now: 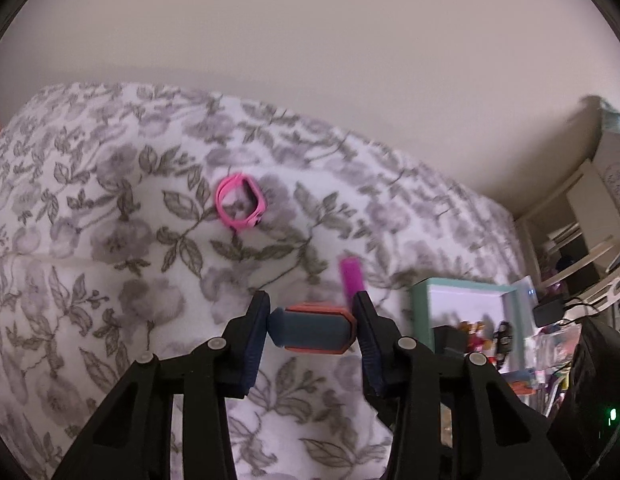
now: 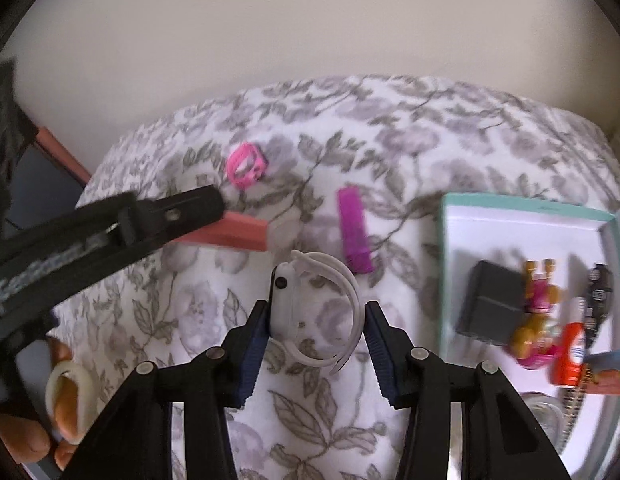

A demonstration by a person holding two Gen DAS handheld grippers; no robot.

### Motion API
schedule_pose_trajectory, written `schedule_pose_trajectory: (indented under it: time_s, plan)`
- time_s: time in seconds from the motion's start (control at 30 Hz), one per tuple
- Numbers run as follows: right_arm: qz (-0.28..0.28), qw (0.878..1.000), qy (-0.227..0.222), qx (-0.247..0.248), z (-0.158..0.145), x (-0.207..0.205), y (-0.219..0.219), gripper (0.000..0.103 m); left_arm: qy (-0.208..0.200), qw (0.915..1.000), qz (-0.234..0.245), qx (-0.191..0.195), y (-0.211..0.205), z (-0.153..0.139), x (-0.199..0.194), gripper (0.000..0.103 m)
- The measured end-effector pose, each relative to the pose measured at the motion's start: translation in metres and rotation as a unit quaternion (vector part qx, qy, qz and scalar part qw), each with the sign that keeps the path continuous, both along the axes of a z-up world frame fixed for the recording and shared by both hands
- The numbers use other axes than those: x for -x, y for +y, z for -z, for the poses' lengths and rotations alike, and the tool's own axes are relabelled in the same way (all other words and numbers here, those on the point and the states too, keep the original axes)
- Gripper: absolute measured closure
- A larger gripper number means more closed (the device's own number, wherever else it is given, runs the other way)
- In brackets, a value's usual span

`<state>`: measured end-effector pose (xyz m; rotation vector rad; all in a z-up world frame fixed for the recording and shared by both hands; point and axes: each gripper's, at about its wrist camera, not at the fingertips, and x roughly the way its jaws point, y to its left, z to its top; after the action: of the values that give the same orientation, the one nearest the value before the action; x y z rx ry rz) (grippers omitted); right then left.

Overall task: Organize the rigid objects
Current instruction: 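Carry the blue-orange case and white watch over the tray with both tools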

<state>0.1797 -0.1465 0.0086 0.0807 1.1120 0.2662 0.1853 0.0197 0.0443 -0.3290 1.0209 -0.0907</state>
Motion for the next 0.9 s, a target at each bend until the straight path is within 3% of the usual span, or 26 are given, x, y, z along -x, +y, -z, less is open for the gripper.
schedule_pose_trajectory:
  time_s: [0.27,0.47,0.9]
  plan:
    - [0.052,0.997,-0.051,-0.004,-0.051,0.004,-0.045,0.053,-0.046,0.9989,0.004,-0.001,-0.025,-0.046,0.012,0.059]
    - [0.089,0.993,-0.073,-0.008,-0.074,0.008,-0.084,0.053,-0.067,0.9975,0.022,0.001,-0.054,-0.064,0.013,0.059]
    - [0.165,0.981,-0.101,-0.007,-0.096,0.019,-0.164,0.053,-0.068,0.9933,0.093,-0.014,-0.139,-0.059,0.009,0.059]
